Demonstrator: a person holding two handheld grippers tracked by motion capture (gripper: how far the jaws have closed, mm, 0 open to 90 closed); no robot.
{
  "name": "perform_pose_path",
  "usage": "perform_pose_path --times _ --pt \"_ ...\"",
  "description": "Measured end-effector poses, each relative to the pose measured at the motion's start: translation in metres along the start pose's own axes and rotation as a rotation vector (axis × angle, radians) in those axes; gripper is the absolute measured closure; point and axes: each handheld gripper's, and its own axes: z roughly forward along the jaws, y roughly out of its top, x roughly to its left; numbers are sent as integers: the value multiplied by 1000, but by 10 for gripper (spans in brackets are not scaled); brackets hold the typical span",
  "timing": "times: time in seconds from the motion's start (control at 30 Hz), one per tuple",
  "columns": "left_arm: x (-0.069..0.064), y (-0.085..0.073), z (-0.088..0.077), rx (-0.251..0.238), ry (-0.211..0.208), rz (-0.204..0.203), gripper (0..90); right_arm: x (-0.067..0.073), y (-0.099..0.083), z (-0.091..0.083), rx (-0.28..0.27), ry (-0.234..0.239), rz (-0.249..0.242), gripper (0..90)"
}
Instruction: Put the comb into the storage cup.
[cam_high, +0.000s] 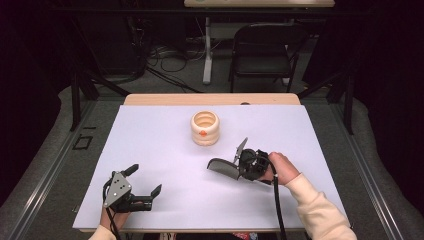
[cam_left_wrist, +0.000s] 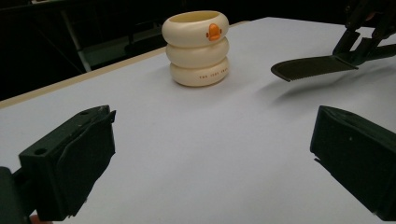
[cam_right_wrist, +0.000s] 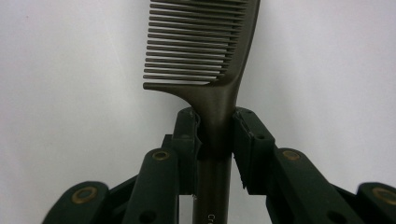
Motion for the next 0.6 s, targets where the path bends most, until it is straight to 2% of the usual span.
perform_pose_path --times 0.47,0.6 --pt "0 0 0 1 0 1 0 -1 -8 -11 -83 -2 44 714" --pt "0 0 0 0 2 0 0 -1 -8 -12 -96 -7 41 714"
